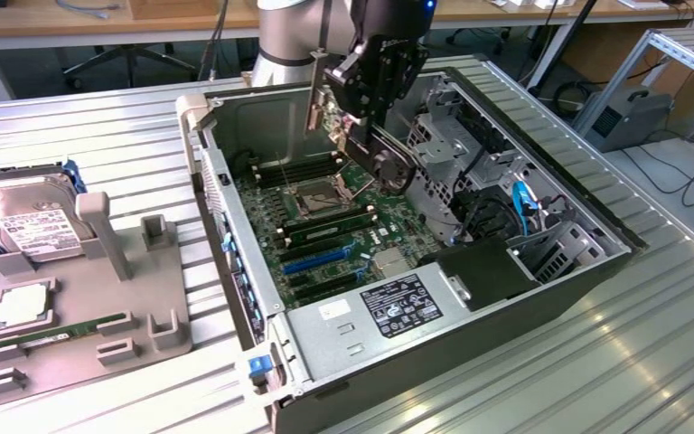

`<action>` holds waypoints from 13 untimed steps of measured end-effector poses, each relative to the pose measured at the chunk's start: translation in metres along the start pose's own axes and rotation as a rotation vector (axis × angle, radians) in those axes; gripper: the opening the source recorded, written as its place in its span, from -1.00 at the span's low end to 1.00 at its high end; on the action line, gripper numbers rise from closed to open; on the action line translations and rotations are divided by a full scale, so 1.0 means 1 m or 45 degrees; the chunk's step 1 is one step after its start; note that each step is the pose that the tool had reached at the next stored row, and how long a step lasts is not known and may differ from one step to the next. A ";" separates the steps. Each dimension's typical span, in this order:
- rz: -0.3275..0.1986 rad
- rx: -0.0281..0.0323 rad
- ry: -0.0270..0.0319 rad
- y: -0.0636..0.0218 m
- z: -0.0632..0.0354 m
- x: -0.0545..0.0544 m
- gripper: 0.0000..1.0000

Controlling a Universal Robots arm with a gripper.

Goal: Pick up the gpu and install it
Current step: 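Insert the gpu into the slot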

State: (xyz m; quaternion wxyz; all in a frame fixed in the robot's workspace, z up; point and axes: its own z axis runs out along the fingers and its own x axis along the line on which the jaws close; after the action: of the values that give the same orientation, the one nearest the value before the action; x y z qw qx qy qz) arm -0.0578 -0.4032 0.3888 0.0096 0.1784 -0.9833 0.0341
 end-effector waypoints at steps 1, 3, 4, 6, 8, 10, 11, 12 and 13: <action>-0.007 0.0003 -0.0004 0.0000 0.0000 0.000 -0.47; -0.025 0.0008 -0.0017 0.0000 0.0000 0.000 -0.47; -0.034 0.0010 -0.0023 0.0000 0.0000 0.000 -0.47; -0.047 0.0016 -0.0030 0.0000 0.0000 0.000 -0.47; -0.064 0.0020 -0.0042 0.0000 0.0000 0.000 -0.47; -0.078 0.0024 -0.0050 0.0000 0.0000 0.000 -0.47; -0.083 0.0026 -0.0053 0.0000 0.0000 0.000 -0.47; -0.089 0.0028 -0.0057 0.0000 0.0000 0.000 -0.47; -0.095 0.0030 -0.0061 0.0000 0.0000 0.000 -0.47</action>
State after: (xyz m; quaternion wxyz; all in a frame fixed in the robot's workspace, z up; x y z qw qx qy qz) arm -0.0578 -0.4032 0.3888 0.0083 0.2152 -0.9759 0.0345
